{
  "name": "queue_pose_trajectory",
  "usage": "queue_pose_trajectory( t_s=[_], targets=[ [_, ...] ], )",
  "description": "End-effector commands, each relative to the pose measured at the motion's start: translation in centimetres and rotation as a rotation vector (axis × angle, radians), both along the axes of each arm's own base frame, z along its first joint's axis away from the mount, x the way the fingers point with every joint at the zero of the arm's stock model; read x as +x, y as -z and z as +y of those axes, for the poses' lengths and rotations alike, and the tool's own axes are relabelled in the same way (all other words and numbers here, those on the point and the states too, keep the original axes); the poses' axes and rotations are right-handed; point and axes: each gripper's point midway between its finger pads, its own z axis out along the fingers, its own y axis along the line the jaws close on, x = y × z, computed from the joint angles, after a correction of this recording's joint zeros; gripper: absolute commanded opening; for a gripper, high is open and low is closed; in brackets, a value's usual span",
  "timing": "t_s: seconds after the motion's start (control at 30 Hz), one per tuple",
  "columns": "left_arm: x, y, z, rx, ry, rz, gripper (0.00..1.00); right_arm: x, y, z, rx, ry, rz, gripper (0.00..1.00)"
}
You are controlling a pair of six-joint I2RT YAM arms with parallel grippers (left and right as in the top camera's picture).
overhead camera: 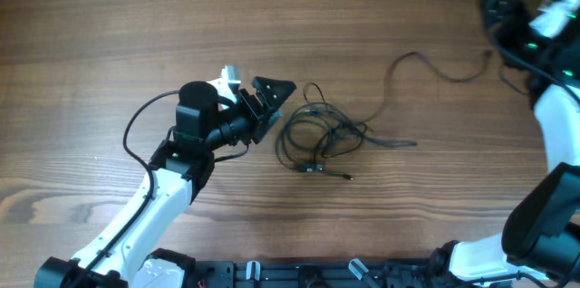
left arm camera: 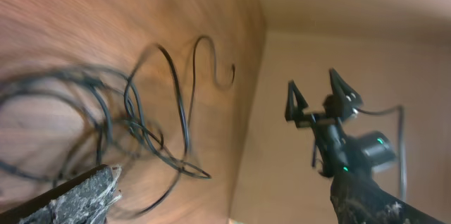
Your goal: Untangle cables
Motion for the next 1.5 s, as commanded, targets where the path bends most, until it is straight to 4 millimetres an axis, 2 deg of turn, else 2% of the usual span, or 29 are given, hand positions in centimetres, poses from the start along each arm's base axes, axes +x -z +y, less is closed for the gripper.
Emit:
queue_pose_trajectory(
  t_s=[0.0, 0.07, 0.1, 0.17, 0.23, 0.33, 0.37, 0.43, 0.53, 0.57, 0.6, 0.63, 0.67, 0.7, 0.73, 0.8, 0.87, 0.93, 1.0, 1.03, 1.1, 1.23, 1.37, 1.47],
  targets=[
    [1.9, 0.8, 3.4, 0.084, -0.136, -0.014, 0.99, -0.8, 2.0, 6.9, -0.016, -0.139, 0.113, 1.0],
    [2.0, 1.5, 4.2, 0.094, -0.156, 0.019, 1.0, -2.6, 4.6, 9.5, -0.037, -0.173, 0.249, 1.0],
    [1.9, 1.7, 4.4, 0.098, -0.161, 0.03, 0.99, -3.6, 5.7, 11.4, -0.114, -0.253, 0.287, 1.0],
    [2.0, 2.0, 4.9, 0.121, -0.166, 0.025, 0.99, -5.4, 5.6, 17.1, -0.248, -0.582, 0.181, 1.0],
    [2.3, 2.4, 5.8, 0.138, -0.203, 0.04, 1.0, -6.6, 5.5, 20.1, -0.31, -0.745, 0.116, 1.0],
    [2.4, 2.9, 6.5, 0.154, -0.235, 0.058, 1.0, -7.5, 6.3, 23.0, -0.435, -0.863, 0.074, 0.99],
    [2.3, 3.0, 6.5, 0.156, -0.233, 0.065, 1.0, -7.7, 6.7, 23.6, -0.465, -0.878, 0.084, 0.93],
    [1.8, 3.6, 6.3, 0.166, -0.224, 0.097, 1.0, -8.3, 7.8, 24.5, -0.504, -0.897, 0.123, 0.88],
    [0.4, 5.3, 6.3, 0.195, -0.208, 0.184, 1.0, -10.4, 10.6, 26.5, -0.558, -1.031, 0.17, 0.88],
    [-0.2, 6.0, 6.4, 0.207, -0.205, 0.22, 1.0, -10.9, 11.6, 27.1, -0.56, -1.065, 0.188, 0.83],
    [-0.9, 6.7, 6.6, 0.221, -0.204, 0.262, 1.0, -11.3, 12.9, 27.4, -0.566, -1.084, 0.223, 0.7],
    [-1.1, 7.0, 6.5, 0.226, -0.2, 0.275, 1.0, -11.5, 13.7, 27.4, -0.571, -1.088, 0.249, 0.5],
    [-1.4, 7.1, 6.3, 0.231, -0.19, 0.284, 1.0, -11.7, 14.5, 27.3, -0.553, -1.077, 0.286, 0.17],
    [-1.7, 7.3, 5.6, 0.236, -0.169, 0.287, 1.0, -11.5, 14.8, 27.2, -0.518, -1.037, 0.324, 0.04],
    [-2.1, 7.6, 4.8, 0.242, -0.143, 0.29, 0.99, -11.1, 14.7, 27.1, -0.491, -0.995, 0.338, 0.04],
    [-2.9, 8.8, 3.6, 0.285, -0.11, 0.309, 0.95, -9.8, 13.0, 27.1, -0.439, -0.941, 0.309, 0.04],
    [-3.7, 11.1, 2.8, 0.368, -0.095, 0.344, 0.9, -9.4, 10.0, 28.5, -0.36, -0.98, 0.216, 0.04],
    [-4.8, 13.6, 2.7, 0.463, -0.081, 0.41, 0.91, -9.3, 8.8, 29.0, -0.345, -0.991, 0.178, 0.04],
    [-5.4, 14.9, 3.0, 0.545, -0.058, 0.451, 0.95, -9.3, 8.8, 29.0, -0.345, -0.99, 0.176, 0.04],
    [-5.2, 15.0, 2.9, 0.582, -0.04, 0.451, 0.99, -9.4, 8.8, 28.9, -0.343, -0.991, 0.185, 0.04],
    [-4.2, 14.9, 3.1, 0.669, -0.057, 0.432, 0.99, -9.7, 9.0, 28.9, -0.336, -0.993, 0.201, 0.04],
    [-2.8, 15.0, 2.4, 0.778, -0.081, 0.383, 0.99, -10.1, 9.0, 28.9, -0.314, -0.985, 0.228, 0.04],
    [-2.6, 16.6, 1.8, 0.909, 0.034, 0.316, 0.98, -10.1, 8.7, 28.9, -0.316, -0.984, 0.22, 0.04],
    [-2.7, 18.3, 3.4, 1.062, 0.049, 0.331, 0.92, -10.1, 7.8, 28.9, -0.324, -0.982, 0.195, 0.04]
  ],
)
